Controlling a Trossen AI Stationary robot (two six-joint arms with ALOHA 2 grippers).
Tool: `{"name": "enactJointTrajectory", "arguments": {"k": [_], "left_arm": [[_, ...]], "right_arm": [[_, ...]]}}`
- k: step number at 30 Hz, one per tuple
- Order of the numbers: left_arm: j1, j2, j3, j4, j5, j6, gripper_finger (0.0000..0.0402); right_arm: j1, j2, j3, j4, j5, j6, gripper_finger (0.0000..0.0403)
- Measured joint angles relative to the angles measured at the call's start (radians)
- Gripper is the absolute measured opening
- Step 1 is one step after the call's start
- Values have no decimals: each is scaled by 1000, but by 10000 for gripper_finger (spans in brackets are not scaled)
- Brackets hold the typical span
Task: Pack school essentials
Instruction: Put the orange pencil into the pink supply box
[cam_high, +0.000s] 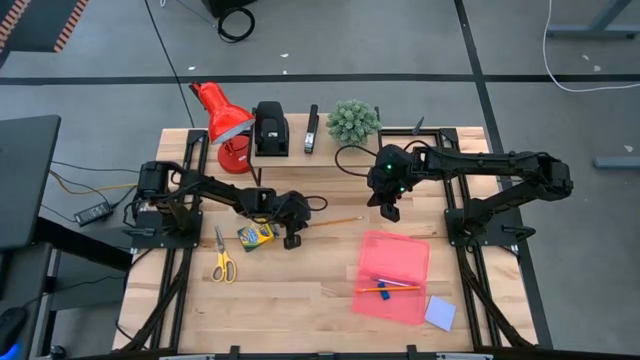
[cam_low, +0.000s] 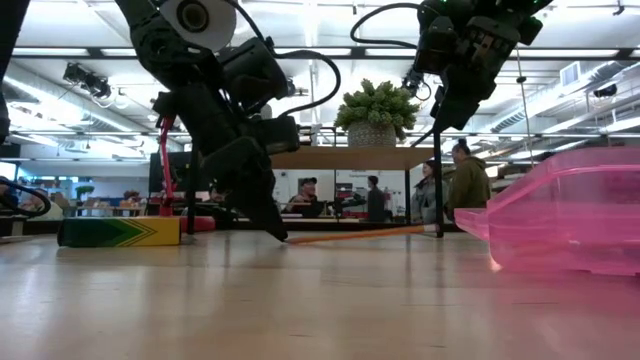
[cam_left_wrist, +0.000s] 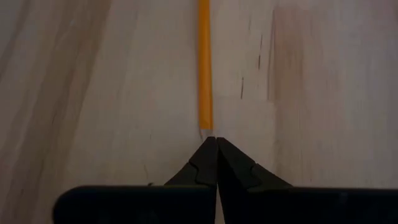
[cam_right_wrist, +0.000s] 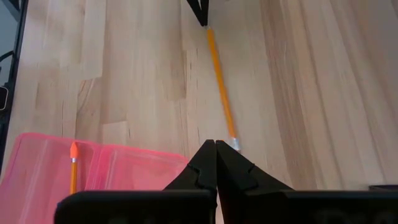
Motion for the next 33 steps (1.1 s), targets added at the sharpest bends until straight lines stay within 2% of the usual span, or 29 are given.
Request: {"name": "enactJointTrajectory", "arguments": {"k": [5, 13, 19, 26, 33], "left_arm": [[6, 0, 0, -1, -1, 1, 16], [5, 0, 0, -2, -1, 2, 4], [5, 0, 0, -2, -2, 2, 16], [2, 37, 3, 19, 5, -39, 4], [-2, 47, 3, 61, 2, -52, 17]], "right_arm": [[0, 0, 0, 0, 0, 2, 8], [0, 4, 0, 0, 0, -5, 8], [0, 65, 0, -3, 16, -16, 8], [32, 136, 0, 25, 15, -6, 8], [66, 176, -1, 46, 16, -6, 17]]}}
